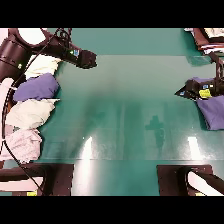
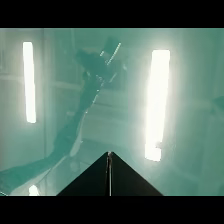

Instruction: Fold the shirts.

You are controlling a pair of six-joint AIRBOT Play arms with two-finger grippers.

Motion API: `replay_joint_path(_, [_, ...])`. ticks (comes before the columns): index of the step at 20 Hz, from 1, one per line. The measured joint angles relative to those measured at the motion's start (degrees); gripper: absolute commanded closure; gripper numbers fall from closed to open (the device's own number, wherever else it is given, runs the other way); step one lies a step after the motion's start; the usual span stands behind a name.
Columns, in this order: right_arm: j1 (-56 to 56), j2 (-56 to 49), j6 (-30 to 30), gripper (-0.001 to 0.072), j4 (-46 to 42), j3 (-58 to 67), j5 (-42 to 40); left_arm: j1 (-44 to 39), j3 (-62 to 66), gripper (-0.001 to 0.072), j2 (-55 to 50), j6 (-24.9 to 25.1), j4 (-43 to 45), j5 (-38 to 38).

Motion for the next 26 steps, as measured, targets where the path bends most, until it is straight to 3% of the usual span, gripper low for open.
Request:
replay_joint_path(15, [0.26, 0.00, -0.07, 0.0693, 0.00, 0.00, -1.18, 0.00, 0.00, 0.0671, 0.00, -0.31, -1.01, 1.40])
replay_joint_path(16, [0.26, 0.00, -0.07, 0.0693, 0.00, 0.00, -1.20, 0.00, 0.00, 0.0380, 0.00, -0.31, -0.92, 2.05])
replay_joint_path(17, [0.26, 0.00, -0.07, 0.0693, 0.00, 0.00, -1.20, 0.00, 0.00, -0.0013, 0.00, -0.31, -0.22, 2.97])
replay_joint_path(18, [0.26, 0.00, -0.07, 0.0693, 0.00, 0.00, -1.22, -0.04, 0.00, 0.0019, -0.02, -0.33, 1.05, 3.76])
replay_joint_path(22, [0.26, 0.00, -0.07, 0.0693, 0.00, 0.00, -1.25, 0.61, 0.00, 0.0018, -0.26, -1.46, 14.91, 9.18])
replay_joint_path(26, [0.26, 0.00, -0.09, 0.0693, 0.00, 0.00, -1.64, 7.08, 0.17, 0.0017, -1.88, -4.61, 27.28, 14.95])
